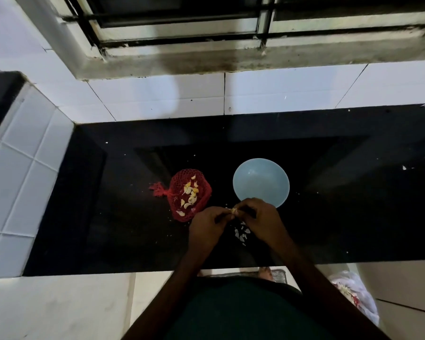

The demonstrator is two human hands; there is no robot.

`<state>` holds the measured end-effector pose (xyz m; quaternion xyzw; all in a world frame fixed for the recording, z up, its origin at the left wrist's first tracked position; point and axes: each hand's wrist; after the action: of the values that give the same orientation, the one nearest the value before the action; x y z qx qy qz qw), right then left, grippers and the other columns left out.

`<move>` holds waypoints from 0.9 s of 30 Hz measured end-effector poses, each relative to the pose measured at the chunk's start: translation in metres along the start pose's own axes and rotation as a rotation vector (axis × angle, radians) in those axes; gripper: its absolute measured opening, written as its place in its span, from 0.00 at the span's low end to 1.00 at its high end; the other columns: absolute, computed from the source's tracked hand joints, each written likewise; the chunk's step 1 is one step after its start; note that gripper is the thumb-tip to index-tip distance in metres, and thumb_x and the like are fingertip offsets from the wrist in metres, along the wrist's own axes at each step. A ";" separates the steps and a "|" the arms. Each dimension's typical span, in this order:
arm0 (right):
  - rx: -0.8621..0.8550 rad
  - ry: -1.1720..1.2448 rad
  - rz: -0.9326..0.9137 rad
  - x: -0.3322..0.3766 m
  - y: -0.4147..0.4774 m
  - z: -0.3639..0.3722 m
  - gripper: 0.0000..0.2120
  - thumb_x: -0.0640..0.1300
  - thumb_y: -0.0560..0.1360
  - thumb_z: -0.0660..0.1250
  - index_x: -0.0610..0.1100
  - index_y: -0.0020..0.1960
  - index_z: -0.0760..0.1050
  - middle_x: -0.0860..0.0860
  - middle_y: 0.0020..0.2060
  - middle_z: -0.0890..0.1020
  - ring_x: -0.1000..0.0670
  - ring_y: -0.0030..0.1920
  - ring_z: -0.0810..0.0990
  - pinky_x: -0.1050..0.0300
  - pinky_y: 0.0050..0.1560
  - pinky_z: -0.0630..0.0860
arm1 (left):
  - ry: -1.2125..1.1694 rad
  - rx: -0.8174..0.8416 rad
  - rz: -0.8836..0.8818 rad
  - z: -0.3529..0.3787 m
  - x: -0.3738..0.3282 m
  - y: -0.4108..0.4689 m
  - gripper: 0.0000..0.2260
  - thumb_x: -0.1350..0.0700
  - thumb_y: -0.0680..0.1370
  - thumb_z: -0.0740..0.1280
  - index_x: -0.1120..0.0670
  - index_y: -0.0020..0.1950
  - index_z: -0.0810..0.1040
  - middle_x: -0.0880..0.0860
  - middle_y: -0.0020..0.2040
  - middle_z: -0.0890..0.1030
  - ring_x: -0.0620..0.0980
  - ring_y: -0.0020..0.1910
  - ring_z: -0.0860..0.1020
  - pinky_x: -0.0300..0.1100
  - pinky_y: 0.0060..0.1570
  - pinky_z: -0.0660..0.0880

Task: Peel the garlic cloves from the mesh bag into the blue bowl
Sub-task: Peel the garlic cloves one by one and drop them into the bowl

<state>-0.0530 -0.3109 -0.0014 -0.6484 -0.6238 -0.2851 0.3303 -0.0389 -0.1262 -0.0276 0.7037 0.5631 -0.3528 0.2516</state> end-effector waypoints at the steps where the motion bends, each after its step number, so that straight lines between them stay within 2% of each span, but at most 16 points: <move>1: 0.000 0.033 0.018 -0.001 0.000 0.000 0.03 0.46 0.75 0.74 0.50 0.49 0.84 0.56 0.46 0.85 0.58 0.48 0.82 0.64 0.51 0.76 | 0.003 0.006 0.014 -0.001 -0.001 0.000 0.07 0.51 0.77 0.73 0.45 0.55 0.86 0.42 0.50 0.86 0.38 0.48 0.82 0.41 0.52 0.80; 7: -0.004 0.258 0.087 -0.006 -0.003 -0.002 0.06 0.36 0.73 0.76 0.46 0.46 0.84 0.55 0.43 0.86 0.58 0.46 0.84 0.66 0.49 0.78 | -0.104 0.049 0.032 -0.001 -0.007 0.002 0.06 0.51 0.78 0.73 0.46 0.54 0.87 0.42 0.48 0.86 0.39 0.48 0.82 0.42 0.51 0.80; 9: -0.004 0.295 0.081 -0.005 -0.005 -0.003 0.06 0.36 0.72 0.76 0.45 0.46 0.83 0.54 0.42 0.86 0.59 0.45 0.84 0.67 0.47 0.78 | -0.163 0.046 0.002 -0.001 -0.009 0.002 0.06 0.52 0.77 0.74 0.47 0.53 0.87 0.42 0.47 0.86 0.39 0.47 0.83 0.42 0.52 0.80; 13: -0.013 0.366 0.077 -0.006 -0.007 -0.001 0.05 0.38 0.73 0.76 0.45 0.46 0.83 0.54 0.43 0.85 0.55 0.45 0.85 0.59 0.47 0.82 | -0.233 0.047 -0.034 -0.001 -0.012 0.000 0.06 0.56 0.79 0.72 0.46 0.52 0.86 0.42 0.46 0.86 0.40 0.46 0.84 0.45 0.51 0.81; 18: 0.025 0.434 0.104 -0.007 -0.010 0.005 0.05 0.38 0.74 0.75 0.44 0.48 0.81 0.49 0.42 0.86 0.49 0.43 0.86 0.48 0.47 0.84 | -0.173 0.067 -0.080 0.002 -0.010 0.000 0.03 0.57 0.79 0.70 0.50 0.51 0.84 0.44 0.46 0.84 0.41 0.46 0.82 0.48 0.50 0.82; 22: 0.024 0.496 0.130 -0.006 -0.015 0.007 0.05 0.40 0.74 0.75 0.45 0.48 0.81 0.49 0.44 0.86 0.48 0.46 0.86 0.50 0.49 0.83 | -0.062 0.048 -0.059 0.002 -0.014 0.000 0.01 0.55 0.78 0.70 0.50 0.48 0.81 0.44 0.45 0.82 0.40 0.44 0.80 0.48 0.48 0.80; 27: 0.047 0.494 0.140 -0.009 -0.017 0.014 0.06 0.39 0.75 0.74 0.47 0.51 0.81 0.51 0.47 0.85 0.51 0.51 0.85 0.49 0.54 0.82 | 0.016 0.021 -0.096 0.000 -0.018 -0.001 0.04 0.49 0.77 0.72 0.49 0.47 0.81 0.44 0.42 0.81 0.39 0.40 0.79 0.43 0.43 0.80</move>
<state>-0.0714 -0.3049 -0.0159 -0.5928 -0.4844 -0.3967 0.5066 -0.0422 -0.1369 -0.0131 0.6812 0.5944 -0.3648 0.2226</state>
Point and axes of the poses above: each hand's wrist, its own y-axis towards the middle knuckle, its own z-axis out of the palm, x = y × z
